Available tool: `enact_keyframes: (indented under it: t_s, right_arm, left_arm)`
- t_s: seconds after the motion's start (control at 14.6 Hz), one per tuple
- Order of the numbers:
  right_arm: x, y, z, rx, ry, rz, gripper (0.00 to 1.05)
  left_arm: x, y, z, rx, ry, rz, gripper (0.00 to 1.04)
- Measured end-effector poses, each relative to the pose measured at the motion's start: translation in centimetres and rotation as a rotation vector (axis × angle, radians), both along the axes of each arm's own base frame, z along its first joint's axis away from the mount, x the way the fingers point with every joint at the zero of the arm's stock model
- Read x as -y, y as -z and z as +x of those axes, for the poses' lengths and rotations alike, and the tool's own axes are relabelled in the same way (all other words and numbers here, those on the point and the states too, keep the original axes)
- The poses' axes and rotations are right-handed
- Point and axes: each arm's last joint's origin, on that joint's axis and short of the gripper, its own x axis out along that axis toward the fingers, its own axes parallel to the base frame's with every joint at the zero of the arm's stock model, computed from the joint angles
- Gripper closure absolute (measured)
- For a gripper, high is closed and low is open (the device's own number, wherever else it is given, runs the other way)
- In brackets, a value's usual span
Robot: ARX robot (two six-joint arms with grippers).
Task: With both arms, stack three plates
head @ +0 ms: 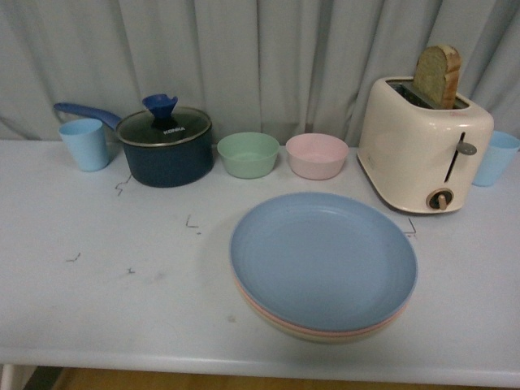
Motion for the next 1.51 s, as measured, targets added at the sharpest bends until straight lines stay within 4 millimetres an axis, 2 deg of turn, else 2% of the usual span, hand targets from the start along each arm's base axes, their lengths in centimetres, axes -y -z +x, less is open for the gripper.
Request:
enact_keyframes:
  t_s: [0.75, 1.37, 1.44, 1.51]
  right_arm:
    - [0.0, -0.9, -3.2, 0.037, 0.0, 0.0, 1.03]
    - [0.0, -0.8, -4.5, 0.033, 0.0, 0.0, 1.03]
    - [0.0, -0.2, -5.3, -0.016, 0.0, 0.0, 1.03]
    - [0.0, -0.8, -5.6, 0.047, -0.001, 0.0, 1.03]
  left_arm:
    - [0.0, 0.0, 0.0, 0.0, 0.0, 0.0, 0.07]
    - [0.0, 0.0, 0.0, 0.0, 0.0, 0.0, 0.07]
    - [0.0, 0.0, 0.0, 0.0, 0.0, 0.0, 0.07]
    - [0.0, 0.0, 0.0, -0.001, 0.0, 0.0, 0.07]
